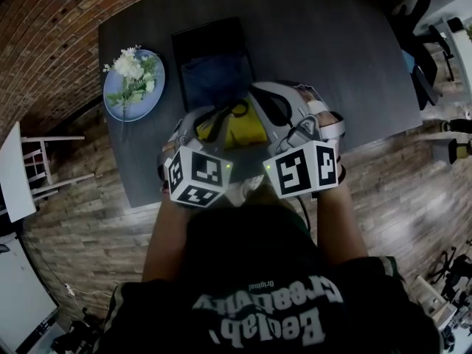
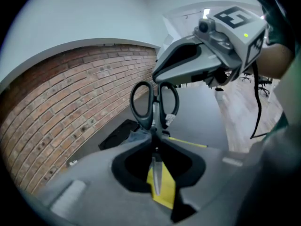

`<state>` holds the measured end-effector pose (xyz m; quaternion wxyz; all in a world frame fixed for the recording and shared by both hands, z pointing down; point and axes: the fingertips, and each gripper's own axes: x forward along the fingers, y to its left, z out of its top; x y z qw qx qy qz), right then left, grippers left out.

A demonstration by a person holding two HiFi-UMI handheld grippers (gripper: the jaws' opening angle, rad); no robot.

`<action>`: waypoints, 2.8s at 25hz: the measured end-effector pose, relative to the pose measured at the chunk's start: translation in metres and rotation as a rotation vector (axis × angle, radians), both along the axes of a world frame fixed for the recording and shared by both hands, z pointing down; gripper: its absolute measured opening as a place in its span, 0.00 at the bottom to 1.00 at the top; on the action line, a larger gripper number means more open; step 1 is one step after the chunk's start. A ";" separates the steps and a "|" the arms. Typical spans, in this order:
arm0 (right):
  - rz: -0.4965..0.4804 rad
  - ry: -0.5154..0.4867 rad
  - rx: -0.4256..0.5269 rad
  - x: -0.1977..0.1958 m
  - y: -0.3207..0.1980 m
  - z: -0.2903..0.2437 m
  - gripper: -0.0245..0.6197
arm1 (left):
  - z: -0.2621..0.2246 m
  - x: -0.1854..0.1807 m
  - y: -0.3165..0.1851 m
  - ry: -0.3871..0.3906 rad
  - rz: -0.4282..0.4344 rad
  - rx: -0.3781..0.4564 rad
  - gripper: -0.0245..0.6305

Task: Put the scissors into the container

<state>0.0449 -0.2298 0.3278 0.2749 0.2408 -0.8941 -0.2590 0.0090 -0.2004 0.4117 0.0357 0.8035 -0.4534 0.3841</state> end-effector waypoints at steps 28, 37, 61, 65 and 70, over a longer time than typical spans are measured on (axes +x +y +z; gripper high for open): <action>-0.022 0.014 -0.121 -0.016 -0.004 0.059 0.05 | 0.080 -0.011 0.009 0.000 -0.004 -0.195 0.13; -0.007 0.007 -0.155 -0.008 0.001 0.071 0.05 | 0.103 -0.011 0.015 -0.015 -0.004 -0.237 0.13; 0.010 0.018 -0.195 -0.010 0.002 0.092 0.05 | 0.136 -0.012 0.033 -0.007 0.025 -0.326 0.13; 0.021 0.018 -0.206 -0.010 -0.001 0.096 0.05 | 0.143 -0.011 0.034 0.000 0.031 -0.344 0.13; 0.027 0.019 -0.222 -0.009 -0.002 0.102 0.05 | 0.148 -0.009 0.033 0.011 0.036 -0.349 0.13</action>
